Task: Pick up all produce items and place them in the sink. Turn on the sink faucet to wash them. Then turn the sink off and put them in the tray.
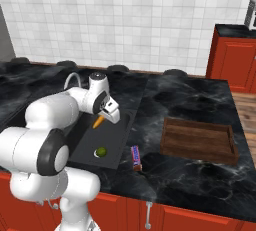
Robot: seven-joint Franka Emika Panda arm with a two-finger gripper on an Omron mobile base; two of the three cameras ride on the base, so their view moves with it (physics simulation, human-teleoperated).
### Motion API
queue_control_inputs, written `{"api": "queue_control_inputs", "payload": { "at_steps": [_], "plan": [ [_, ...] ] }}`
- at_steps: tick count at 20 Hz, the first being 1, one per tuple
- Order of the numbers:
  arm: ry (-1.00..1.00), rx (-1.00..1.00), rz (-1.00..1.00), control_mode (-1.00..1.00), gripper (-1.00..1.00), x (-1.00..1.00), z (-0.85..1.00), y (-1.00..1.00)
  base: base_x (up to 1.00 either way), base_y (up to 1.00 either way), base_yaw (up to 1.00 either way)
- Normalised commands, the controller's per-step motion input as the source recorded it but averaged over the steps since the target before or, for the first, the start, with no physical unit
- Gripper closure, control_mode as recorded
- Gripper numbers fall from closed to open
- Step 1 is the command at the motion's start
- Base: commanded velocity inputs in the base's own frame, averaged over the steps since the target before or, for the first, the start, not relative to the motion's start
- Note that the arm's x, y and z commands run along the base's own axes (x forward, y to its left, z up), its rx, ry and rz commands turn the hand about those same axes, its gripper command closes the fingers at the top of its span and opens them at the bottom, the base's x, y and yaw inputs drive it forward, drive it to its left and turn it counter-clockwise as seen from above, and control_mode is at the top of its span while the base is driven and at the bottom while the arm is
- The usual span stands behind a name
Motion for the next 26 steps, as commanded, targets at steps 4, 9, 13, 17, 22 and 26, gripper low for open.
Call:
{"api": "queue_control_inputs", "payload": {
  "at_steps": [4,9,13,17,22,26],
  "plan": [
    [0.00,-0.01,-0.04,-1.00,1.00,-0.02,0.33,-0.40,0.00,0.00,0.00],
    [0.00,0.00,-0.05,-1.00,1.00,0.00,0.15,-0.51,0.00,0.00,0.00],
    [0.00,0.00,-0.04,-1.00,1.00,0.00,0.02,-0.51,0.00,0.00,0.00],
    [0.00,-0.01,-0.04,-1.00,1.00,0.00,0.03,-0.57,0.00,0.00,0.00],
    [0.00,-0.01,-0.05,-1.00,1.00,0.00,0.08,-0.57,0.00,0.00,0.00],
    [0.00,-0.02,-0.06,-1.00,1.00,0.00,0.13,-0.52,0.00,0.00,0.00]
  ]
}}
